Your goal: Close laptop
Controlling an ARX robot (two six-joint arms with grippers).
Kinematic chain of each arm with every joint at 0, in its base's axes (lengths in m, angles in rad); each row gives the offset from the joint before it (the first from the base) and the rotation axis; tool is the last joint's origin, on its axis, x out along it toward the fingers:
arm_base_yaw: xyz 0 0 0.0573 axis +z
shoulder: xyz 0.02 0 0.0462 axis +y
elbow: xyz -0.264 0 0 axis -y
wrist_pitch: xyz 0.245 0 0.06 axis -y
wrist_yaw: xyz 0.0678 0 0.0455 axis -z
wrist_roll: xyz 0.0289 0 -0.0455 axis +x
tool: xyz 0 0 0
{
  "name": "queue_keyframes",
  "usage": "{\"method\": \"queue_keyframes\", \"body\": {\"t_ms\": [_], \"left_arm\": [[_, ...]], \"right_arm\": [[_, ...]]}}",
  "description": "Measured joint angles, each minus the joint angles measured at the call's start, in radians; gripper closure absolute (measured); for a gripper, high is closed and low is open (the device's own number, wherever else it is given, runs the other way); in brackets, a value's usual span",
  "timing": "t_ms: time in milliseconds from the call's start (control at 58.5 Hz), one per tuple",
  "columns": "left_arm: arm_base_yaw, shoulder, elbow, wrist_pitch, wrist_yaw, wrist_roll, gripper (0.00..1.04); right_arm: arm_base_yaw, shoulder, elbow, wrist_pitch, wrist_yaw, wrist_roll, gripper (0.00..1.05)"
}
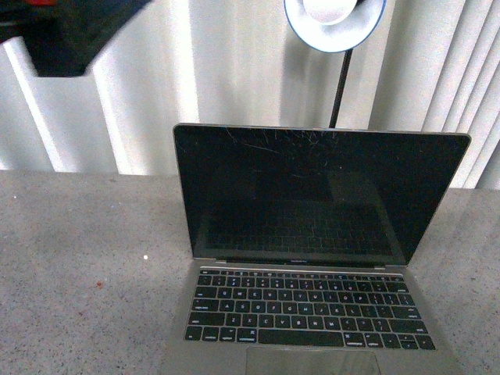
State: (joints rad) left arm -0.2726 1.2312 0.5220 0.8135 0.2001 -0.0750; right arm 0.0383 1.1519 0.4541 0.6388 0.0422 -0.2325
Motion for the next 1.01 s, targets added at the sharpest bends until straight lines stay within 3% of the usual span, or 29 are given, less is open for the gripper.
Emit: {"method": "queue_keyframes", "body": {"t_ms": [171,307,547,837,1008], "left_arm": [[-0.056,0.164,0.164,-0.039,-0.024,0.087,0.07],[-0.079,0.278,0.297,-0.108,-0.061,0.163,0.07],[-0.088,0.426,0.470,-0.274,-0.146,0.301,0.07],[-0.084,0.532,0.632,-0.417,-0.232,0.483,0.58],[-0.087,0.567,0.699,-0.468,-0.221,0.568,0.88]], "right_arm": [[0.049,0.113,0.138,-0.060,-0.128,-0.118,0.07],[0.060,0.196,0.233,-0.114,-0.149,-0.204,0.08],[0.068,0.341,0.372,-0.142,-0.161,-0.295,0.51],[0.083,0.418,0.460,-0.210,-0.203,-0.323,1.01],[0.084,0.444,0.497,-0.249,-0.224,-0.344,1.02]]}}
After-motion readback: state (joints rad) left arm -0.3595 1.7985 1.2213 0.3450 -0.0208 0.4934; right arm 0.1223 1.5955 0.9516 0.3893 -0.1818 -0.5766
